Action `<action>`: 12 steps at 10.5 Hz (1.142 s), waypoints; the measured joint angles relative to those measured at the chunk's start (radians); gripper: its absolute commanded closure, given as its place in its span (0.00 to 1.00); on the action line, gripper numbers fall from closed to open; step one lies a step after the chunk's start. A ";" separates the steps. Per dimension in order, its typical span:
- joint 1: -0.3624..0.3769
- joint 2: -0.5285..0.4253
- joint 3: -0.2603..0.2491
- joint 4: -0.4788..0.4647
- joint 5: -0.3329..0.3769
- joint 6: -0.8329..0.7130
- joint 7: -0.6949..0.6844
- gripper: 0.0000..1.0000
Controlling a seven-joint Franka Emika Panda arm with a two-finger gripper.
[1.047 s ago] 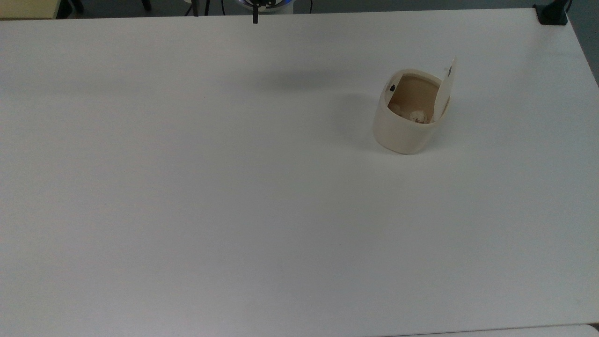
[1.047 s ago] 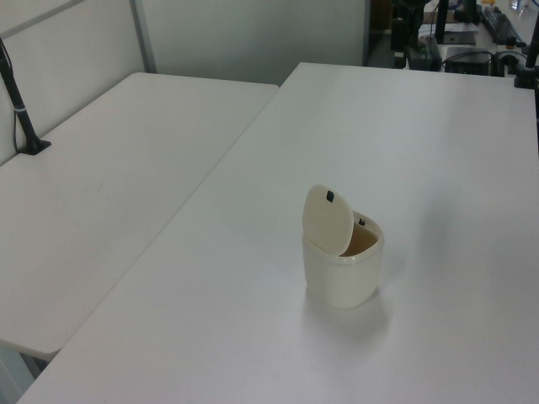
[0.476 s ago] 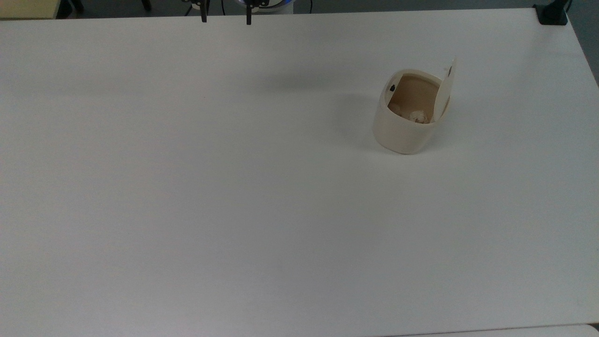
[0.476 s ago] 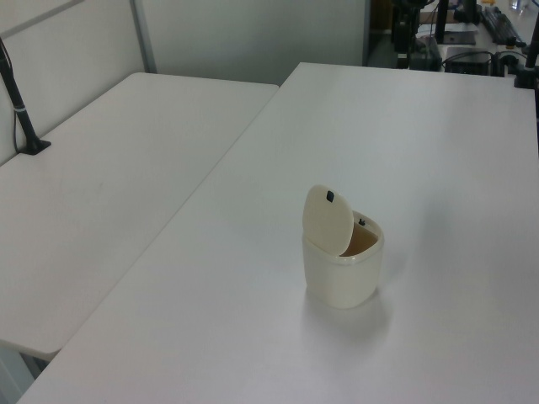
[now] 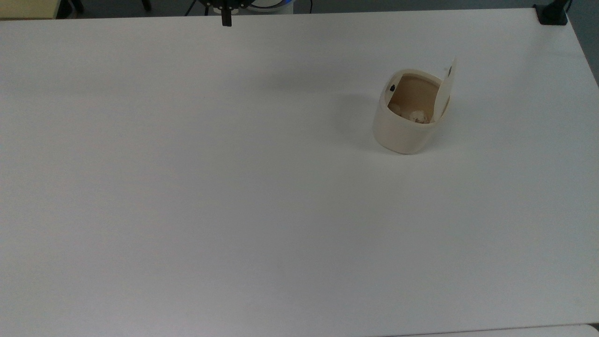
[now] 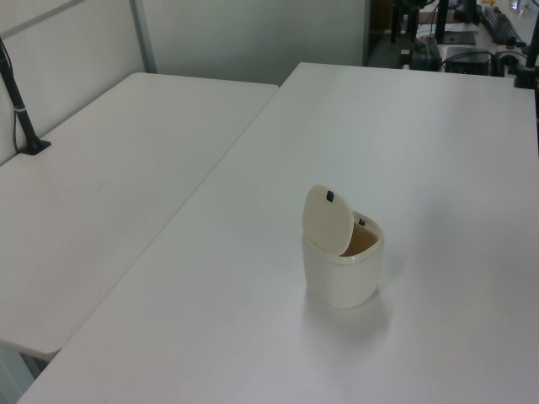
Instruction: Close the trash bin
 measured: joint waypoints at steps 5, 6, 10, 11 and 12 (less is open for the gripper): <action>0.034 0.005 0.027 0.000 0.073 0.044 -0.007 1.00; 0.072 0.005 0.036 0.000 0.093 0.084 -0.007 1.00; 0.260 0.029 0.043 -0.002 0.143 0.282 -0.003 1.00; 0.299 0.051 0.044 -0.003 0.147 0.347 -0.003 1.00; 0.337 0.074 0.044 -0.003 0.147 0.411 -0.003 1.00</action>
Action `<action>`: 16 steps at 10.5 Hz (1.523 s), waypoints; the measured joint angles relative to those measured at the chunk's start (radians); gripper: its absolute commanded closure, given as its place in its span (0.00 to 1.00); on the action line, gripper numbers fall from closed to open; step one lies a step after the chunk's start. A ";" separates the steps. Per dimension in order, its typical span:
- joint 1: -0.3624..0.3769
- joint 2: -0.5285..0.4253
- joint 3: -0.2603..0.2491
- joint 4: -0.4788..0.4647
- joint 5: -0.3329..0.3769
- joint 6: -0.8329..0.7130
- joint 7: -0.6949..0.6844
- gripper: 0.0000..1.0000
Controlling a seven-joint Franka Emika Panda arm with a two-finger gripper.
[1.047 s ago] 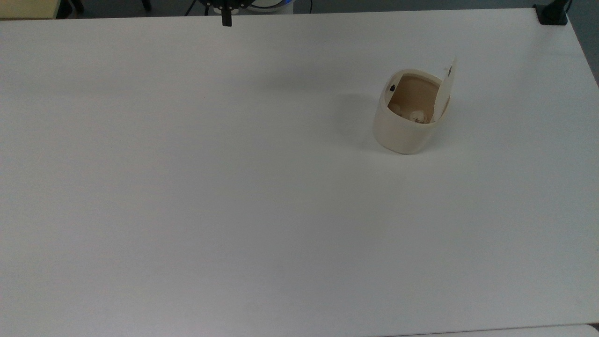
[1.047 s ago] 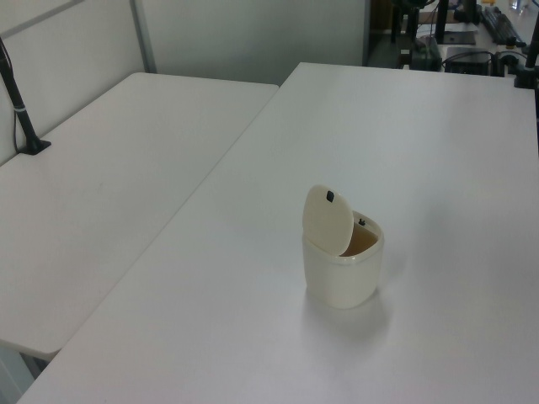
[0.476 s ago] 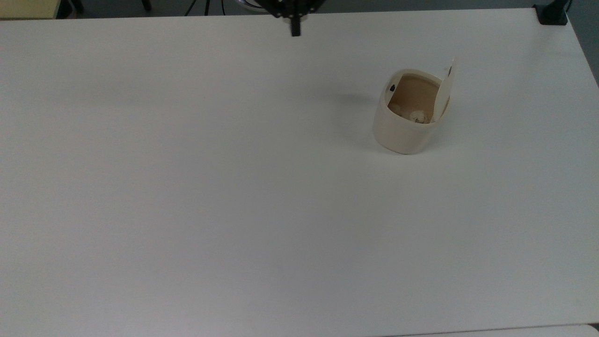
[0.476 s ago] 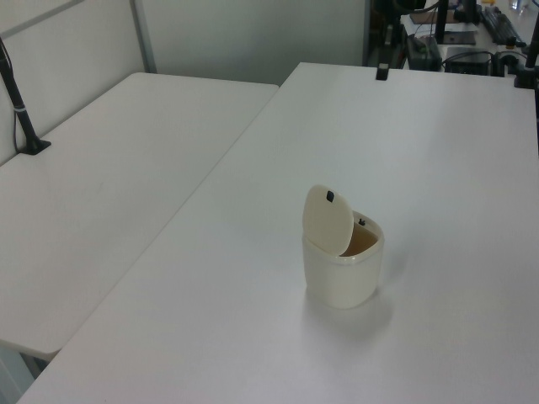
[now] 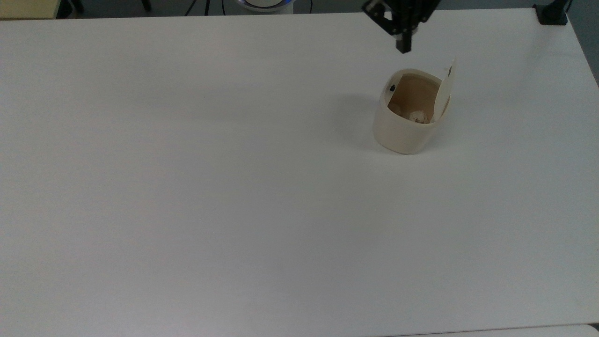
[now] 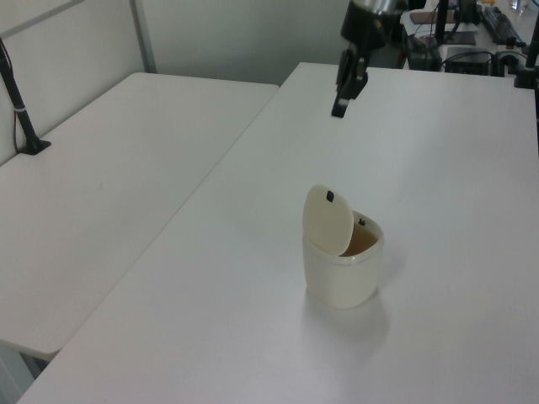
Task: Close the trash bin
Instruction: 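Move the gripper over the open lid of the cream bin, then push the raised lid down onto the bin rim with the gripper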
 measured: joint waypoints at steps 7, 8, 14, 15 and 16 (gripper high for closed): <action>0.194 0.115 0.001 -0.001 -0.004 0.221 0.000 1.00; 0.204 0.139 0.001 -0.001 -0.010 0.234 -0.001 1.00; 0.192 0.170 -0.022 0.004 -0.082 0.128 -0.074 1.00; 0.187 0.170 -0.022 0.007 -0.086 0.091 -0.116 1.00; 0.180 0.170 -0.022 0.007 -0.087 0.070 -0.168 1.00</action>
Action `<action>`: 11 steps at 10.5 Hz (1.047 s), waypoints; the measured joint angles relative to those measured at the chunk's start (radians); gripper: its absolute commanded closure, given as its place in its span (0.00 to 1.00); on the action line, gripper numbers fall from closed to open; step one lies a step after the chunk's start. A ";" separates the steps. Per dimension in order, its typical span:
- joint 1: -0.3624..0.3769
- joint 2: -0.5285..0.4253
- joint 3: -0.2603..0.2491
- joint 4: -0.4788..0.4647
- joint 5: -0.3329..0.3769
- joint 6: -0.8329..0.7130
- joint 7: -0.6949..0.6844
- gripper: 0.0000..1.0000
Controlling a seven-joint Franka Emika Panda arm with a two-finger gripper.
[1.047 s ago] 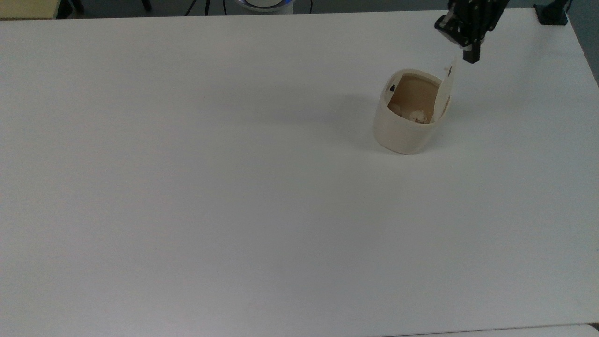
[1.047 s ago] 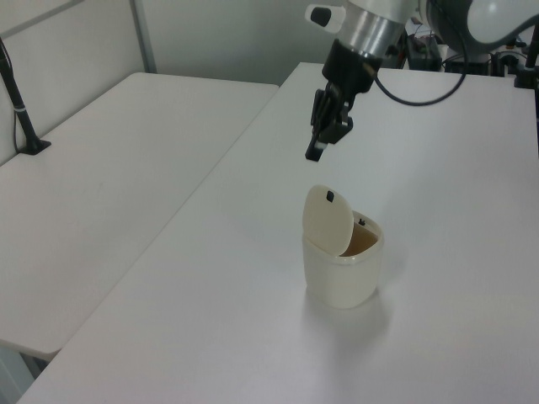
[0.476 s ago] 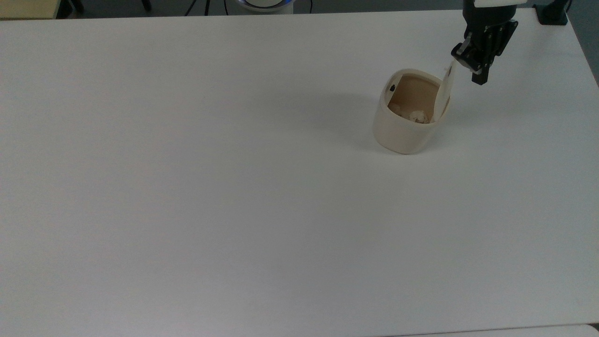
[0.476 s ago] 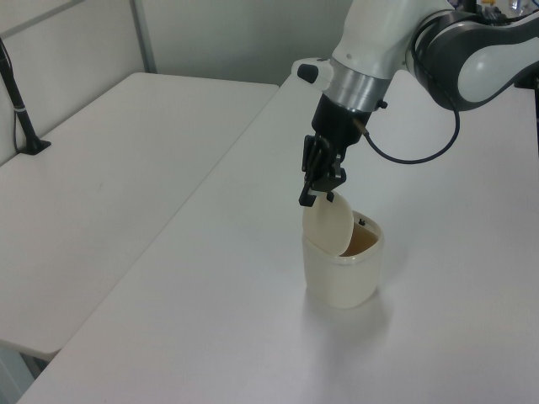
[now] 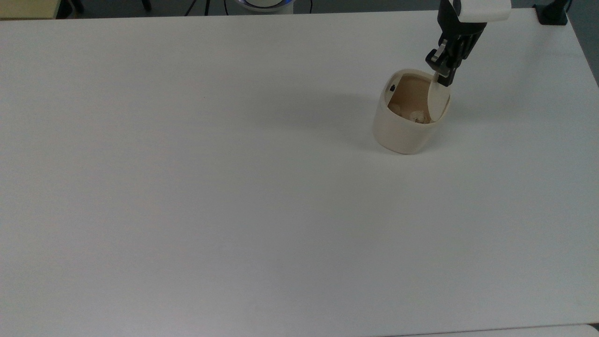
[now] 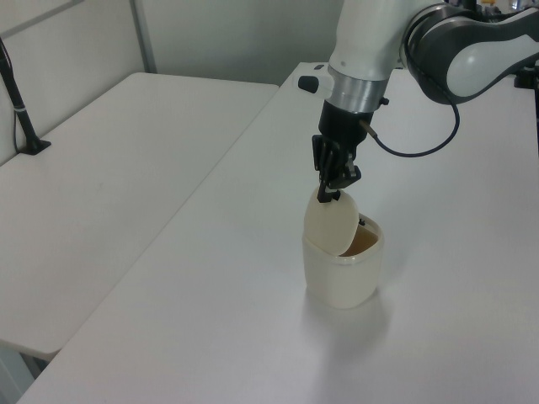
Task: Close the trash bin
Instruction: 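Push the raised lid down onto the bin rim with the gripper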
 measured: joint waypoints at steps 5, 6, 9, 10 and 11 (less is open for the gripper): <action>-0.021 0.051 0.000 -0.008 -0.001 -0.064 -0.122 1.00; -0.020 0.066 0.000 -0.009 -0.001 -0.079 -0.132 1.00; -0.020 0.072 0.000 -0.009 -0.001 -0.122 -0.143 1.00; -0.020 0.073 0.000 -0.010 -0.001 -0.134 -0.143 1.00; -0.020 0.075 0.000 -0.014 -0.001 -0.139 -0.144 1.00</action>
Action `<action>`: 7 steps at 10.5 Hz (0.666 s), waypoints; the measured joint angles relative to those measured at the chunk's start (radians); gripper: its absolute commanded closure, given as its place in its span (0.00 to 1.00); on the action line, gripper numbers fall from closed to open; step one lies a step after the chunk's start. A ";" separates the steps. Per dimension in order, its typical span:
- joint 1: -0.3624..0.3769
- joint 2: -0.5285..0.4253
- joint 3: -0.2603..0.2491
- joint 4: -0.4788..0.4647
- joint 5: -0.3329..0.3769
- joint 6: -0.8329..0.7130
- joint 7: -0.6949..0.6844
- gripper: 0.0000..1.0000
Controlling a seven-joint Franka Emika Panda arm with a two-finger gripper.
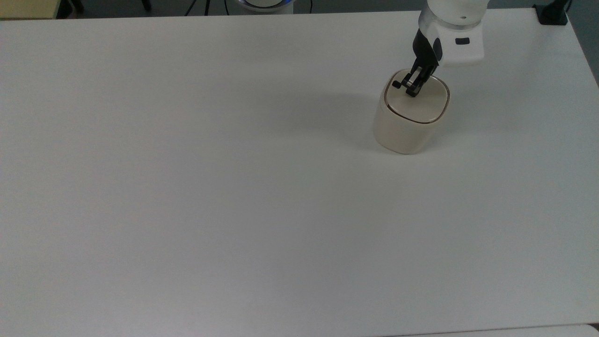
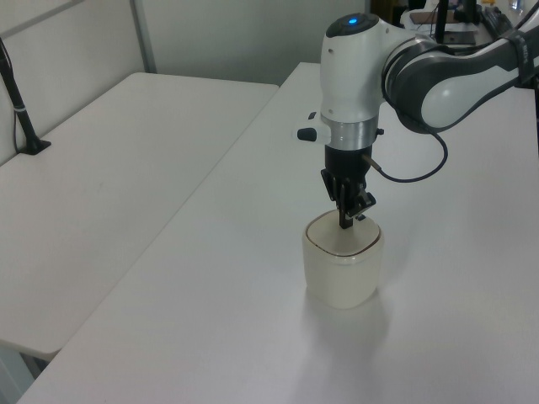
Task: Close the trash bin
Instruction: 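Push the raised lid down onto the bin rim with the gripper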
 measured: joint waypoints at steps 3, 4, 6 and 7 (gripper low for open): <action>0.002 0.009 0.001 -0.002 -0.012 -0.001 -0.001 1.00; 0.003 0.009 0.001 -0.002 -0.013 -0.001 -0.001 1.00; 0.003 0.009 0.001 -0.001 -0.013 -0.001 -0.001 1.00; 0.003 0.009 0.001 -0.001 -0.014 -0.002 -0.001 1.00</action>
